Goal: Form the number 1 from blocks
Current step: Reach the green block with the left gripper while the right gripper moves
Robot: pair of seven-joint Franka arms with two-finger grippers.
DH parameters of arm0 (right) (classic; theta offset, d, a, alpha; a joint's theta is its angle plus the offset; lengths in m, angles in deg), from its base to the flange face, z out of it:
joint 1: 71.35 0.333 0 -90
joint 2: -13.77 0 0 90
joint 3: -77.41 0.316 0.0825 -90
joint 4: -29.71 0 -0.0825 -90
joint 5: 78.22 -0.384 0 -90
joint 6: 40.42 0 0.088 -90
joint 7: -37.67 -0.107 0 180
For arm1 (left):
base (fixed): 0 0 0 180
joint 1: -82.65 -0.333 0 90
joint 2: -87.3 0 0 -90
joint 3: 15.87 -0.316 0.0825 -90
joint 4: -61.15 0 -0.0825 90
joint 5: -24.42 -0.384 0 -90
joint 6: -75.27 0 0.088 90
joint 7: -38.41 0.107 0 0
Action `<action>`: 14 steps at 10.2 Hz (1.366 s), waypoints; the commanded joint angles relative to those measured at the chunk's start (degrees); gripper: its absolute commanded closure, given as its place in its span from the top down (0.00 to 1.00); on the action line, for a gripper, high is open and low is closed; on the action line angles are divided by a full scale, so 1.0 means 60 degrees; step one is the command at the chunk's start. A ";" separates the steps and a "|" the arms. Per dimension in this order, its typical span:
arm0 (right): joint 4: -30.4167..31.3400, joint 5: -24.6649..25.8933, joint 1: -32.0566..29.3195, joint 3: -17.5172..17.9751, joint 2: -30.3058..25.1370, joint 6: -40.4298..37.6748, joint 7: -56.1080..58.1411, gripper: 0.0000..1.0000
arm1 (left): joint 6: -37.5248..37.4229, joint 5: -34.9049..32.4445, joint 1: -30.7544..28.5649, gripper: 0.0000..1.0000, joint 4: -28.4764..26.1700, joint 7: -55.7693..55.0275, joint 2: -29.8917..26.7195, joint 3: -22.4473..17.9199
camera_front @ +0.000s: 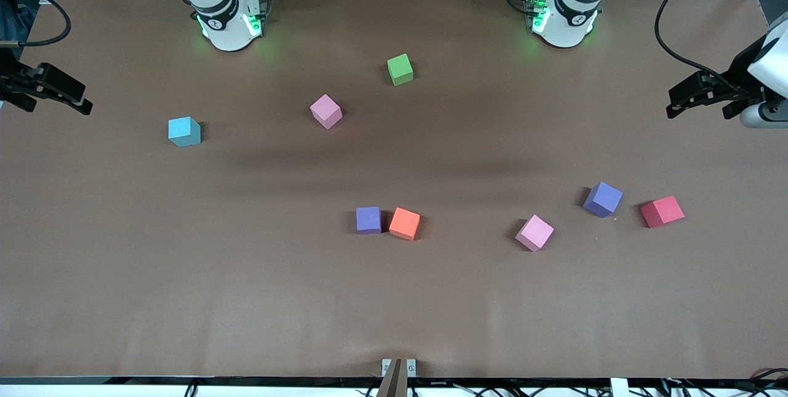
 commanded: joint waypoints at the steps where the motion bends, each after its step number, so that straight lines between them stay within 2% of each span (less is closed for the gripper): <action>1: 0.0259 0.0090 0.0101 -0.0084 -0.0270 0.0044 -0.0022 1.00 | -0.0176 -0.0141 0.0134 1.00 0.0247 0.0138 0.0078 -0.0032; 3: 0.0259 0.0090 0.0115 -0.0084 -0.0241 0.0044 -0.0037 1.00 | -0.0176 -0.0069 0.0149 1.00 0.0218 0.0138 0.0107 -0.0003; 5: 0.0273 0.0090 0.0115 -0.0084 -0.0139 0.0175 -0.0051 1.00 | -0.0176 0.0615 0.0440 1.00 -0.0073 0.0036 0.0195 0.0055; 6: 0.0288 0.0076 0.0115 -0.0070 0.0021 0.0292 -0.0066 1.00 | -0.0089 0.0925 0.1037 1.00 -0.0379 -0.0255 0.0210 0.0070; 10: 0.1939 -0.0026 0.0100 -0.0055 0.0184 0.2033 0.0051 1.00 | 0.1037 0.1715 0.3498 1.00 -0.1756 -0.3897 0.0414 0.0085; 14: 0.3318 -0.0115 0.0275 -0.0011 0.0154 0.2608 0.0095 1.00 | 0.3145 0.2378 0.5915 1.00 -0.3894 -0.6830 0.0634 0.0099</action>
